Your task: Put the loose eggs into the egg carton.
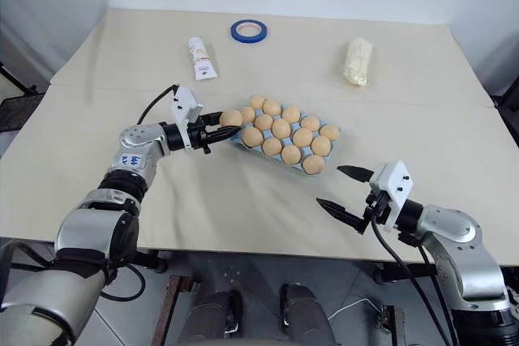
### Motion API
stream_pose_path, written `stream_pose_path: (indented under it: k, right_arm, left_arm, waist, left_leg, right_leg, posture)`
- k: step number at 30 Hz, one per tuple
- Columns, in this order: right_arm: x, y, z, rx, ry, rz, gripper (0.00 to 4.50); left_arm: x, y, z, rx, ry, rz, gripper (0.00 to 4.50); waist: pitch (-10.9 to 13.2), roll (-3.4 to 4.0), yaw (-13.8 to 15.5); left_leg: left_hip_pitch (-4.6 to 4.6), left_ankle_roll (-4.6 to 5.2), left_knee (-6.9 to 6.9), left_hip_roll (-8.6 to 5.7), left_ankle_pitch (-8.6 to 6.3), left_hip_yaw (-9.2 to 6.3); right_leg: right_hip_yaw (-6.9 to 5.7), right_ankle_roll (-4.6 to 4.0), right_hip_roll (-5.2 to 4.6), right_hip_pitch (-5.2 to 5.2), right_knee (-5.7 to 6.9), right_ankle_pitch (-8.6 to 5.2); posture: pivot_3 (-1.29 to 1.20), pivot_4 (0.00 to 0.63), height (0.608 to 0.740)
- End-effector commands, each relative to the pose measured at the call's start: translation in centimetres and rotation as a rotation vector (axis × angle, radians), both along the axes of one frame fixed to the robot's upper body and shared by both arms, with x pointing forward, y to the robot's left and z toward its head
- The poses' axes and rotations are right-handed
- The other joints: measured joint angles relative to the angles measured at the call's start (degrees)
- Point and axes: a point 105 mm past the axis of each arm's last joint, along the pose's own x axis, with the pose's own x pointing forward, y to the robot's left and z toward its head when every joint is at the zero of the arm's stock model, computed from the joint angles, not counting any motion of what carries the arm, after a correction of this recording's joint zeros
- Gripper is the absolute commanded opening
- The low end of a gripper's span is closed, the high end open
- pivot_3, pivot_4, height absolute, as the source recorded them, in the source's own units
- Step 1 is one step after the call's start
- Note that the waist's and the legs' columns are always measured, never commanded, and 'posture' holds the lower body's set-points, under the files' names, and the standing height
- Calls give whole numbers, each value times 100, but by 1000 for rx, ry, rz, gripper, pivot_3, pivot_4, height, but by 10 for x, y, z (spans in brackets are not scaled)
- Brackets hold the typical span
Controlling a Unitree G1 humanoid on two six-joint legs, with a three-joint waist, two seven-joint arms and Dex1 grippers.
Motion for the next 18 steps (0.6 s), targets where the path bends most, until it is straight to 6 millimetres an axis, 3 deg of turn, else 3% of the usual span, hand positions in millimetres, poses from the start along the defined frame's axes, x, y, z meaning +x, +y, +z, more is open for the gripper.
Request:
stream_pose_path:
  k: [1, 4, 9, 12, 18]
  right_arm:
    - [-4, -2, 17, 0, -70, -9, 4500]
    - [-4, -4, 18, -2, -71, -14, 4500]
    - [-4, -5, 19, -5, -70, -14, 4500]
    - [-2, -3, 21, -5, -74, -3, 4500]
    - [3, -5, 24, -9, -79, 17, 4500]
  left_arm:
    - [4, -4, 15, -3, -53, 4, 3507]
    - [3, -5, 14, -1, -49, -5, 4485]
    - [3, -1, 17, 11, -69, -2, 4485]
    - [2, 9, 29, -3, -107, 4, 4485]
    - [-14, 42, 50, -95, -180, -4, 4485]
  waist:
    - [0, 0, 2]
    - [0, 0, 5]
    - [0, 0, 4]
    - [0, 0, -3]
    - [0, -1, -17]
  left_leg:
    - [0, 0, 1, -1, 0, 0]
    - [0, 0, 3, -1, 0, 0]
    - [1, 0, 1, 0, 1, 0]
    - [1, 0, 2, -1, 1, 0]
    - [6, -2, 1, 1, 2, 1]
  right_leg:
    - [1, 0, -1, 0, 1, 0]
    - [0, 0, -1, 1, 4, 0]
    - [0, 0, -1, 0, 4, 0]
    - [0, 0, -1, 0, 4, 0]
    - [3, -1, 0, 0, 10, 0]
  posture:
    - [0, 150, 740]
    - [0, 150, 740]
    - [0, 150, 740]
    - [0, 150, 740]
    - [0, 150, 740]
